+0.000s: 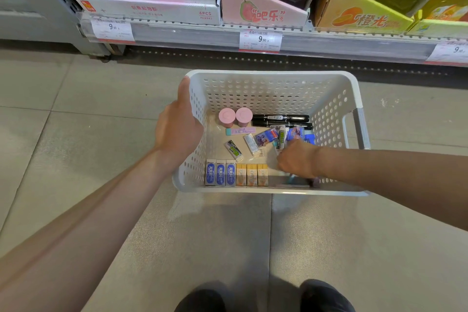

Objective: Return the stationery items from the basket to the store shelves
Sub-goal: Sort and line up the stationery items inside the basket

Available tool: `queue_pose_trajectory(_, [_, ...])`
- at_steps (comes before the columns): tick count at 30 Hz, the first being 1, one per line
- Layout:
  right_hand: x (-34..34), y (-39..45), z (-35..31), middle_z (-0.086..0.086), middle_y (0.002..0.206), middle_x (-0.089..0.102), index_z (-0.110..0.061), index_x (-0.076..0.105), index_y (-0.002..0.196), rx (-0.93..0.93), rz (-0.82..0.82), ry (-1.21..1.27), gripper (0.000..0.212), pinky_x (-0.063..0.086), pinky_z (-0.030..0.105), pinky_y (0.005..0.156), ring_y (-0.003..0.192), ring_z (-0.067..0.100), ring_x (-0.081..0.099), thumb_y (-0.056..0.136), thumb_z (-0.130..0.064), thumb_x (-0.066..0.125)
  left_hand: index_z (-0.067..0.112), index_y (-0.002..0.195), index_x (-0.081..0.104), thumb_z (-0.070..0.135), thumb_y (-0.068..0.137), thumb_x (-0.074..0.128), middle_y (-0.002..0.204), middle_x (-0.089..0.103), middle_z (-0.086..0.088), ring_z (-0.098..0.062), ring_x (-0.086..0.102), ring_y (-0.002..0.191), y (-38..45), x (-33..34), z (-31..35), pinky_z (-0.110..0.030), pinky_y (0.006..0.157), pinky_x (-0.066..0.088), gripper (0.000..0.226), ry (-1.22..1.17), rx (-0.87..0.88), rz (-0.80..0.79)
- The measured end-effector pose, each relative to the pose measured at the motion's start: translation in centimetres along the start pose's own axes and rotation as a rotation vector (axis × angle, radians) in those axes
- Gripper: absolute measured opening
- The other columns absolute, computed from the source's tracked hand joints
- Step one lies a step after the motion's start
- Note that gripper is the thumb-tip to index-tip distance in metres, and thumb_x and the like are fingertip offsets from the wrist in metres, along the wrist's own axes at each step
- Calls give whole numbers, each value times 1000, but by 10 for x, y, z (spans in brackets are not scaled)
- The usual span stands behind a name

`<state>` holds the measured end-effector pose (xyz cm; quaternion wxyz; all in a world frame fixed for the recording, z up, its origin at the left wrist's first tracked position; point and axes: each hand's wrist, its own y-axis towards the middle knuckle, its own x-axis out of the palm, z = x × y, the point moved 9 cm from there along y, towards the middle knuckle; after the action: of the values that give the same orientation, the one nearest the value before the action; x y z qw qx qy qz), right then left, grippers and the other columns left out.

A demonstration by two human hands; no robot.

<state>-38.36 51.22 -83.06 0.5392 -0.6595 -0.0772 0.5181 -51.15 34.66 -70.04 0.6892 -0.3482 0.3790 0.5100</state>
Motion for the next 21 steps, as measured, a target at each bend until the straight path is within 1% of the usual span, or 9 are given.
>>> queue_pose_trajectory(4, [2, 1, 2, 7, 102, 63, -7, 56, 113, 29, -5, -15, 28, 52, 38, 89, 97, 24, 60, 86, 1, 58, 17, 148, 11, -1, 87, 45, 84, 49, -7, -22, 50, 68, 0, -1, 1, -25, 45, 29, 71, -3, -3, -5])
queue_pose_trajectory(6, [3, 4, 6, 7, 101, 64, -8, 56, 112, 48, -15, 59, 24, 54, 37, 85, 95, 23, 62, 88, -3, 57, 17, 148, 11, -1, 88, 45, 86, 49, -7, -21, 50, 69, -1, -1, 2, -25, 46, 29, 71, -6, -3, -6])
queue_pose_trajectory(7, [1, 6, 10, 7, 102, 64, -9, 57, 110, 77, -2, 143, 21, 54, 36, 84, 94, 23, 62, 90, -8, 57, 17, 148, 11, -1, 88, 45, 87, 48, -6, -20, 50, 69, -1, -1, 2, -24, 45, 29, 71, -7, -2, -8])
queue_pose_trajectory(10, [-10, 5, 34, 4, 103, 65, -11, 62, 107, 206, 123, 614, 19, 49, 28, 83, 96, 19, 61, 90, -20, 59, 16, 148, 11, 0, 88, 45, 90, 48, -7, -19, 49, 70, -1, -1, 3, -21, 45, 27, 70, -13, 5, -14])
queue_pose_trajectory(12, [-14, -1, 46, 6, 99, 66, -7, 61, 108, 233, 200, 1019, 21, 45, 18, 73, 84, 15, 59, 89, -16, 61, 15, 147, 12, 0, 88, 46, 92, 51, -10, -19, 50, 71, -1, -1, 3, -21, 45, 28, 69, -20, 4, -16])
queue_pose_trajectory(14, [-14, -7, 46, 3, 85, 65, -5, 59, 111, 194, 193, 1391, 22, 42, 10, 58, 69, 10, 56, 89, -8, 61, 16, 147, 12, 0, 89, 46, 98, 57, -14, -20, 51, 73, 0, -1, 3, -22, 45, 29, 69, -24, 1, -12])
queue_pose_trajectory(15, [-13, -9, 44, -1, 81, 63, -8, 58, 109, 169, 165, 1541, 20, 42, 10, 56, 67, 8, 56, 89, -6, 60, 16, 147, 12, 0, 89, 46, 100, 58, -16, -20, 51, 74, -1, -2, 2, -22, 46, 29, 70, -25, 1, -10])
queue_pose_trajectory(18, [-8, -11, 39, -3, 83, 63, -20, 55, 96, 117, 114, 1780, 20, 47, 12, 54, 69, 7, 59, 90, -1, 57, 16, 147, 12, 0, 88, 46, 99, 57, -15, -21, 51, 74, -1, -1, 3, -23, 46, 29, 70, -30, 11, -7])
queue_pose_trajectory(21, [-4, -12, 39, 0, 87, 63, -18, 54, 99, 140, 101, 1846, 21, 48, 13, 54, 71, 8, 60, 90, 1, 55, 16, 147, 12, -1, 88, 45, 92, 51, -9, -21, 51, 73, 0, 0, 2, -23, 46, 29, 70, -18, 16, -5])
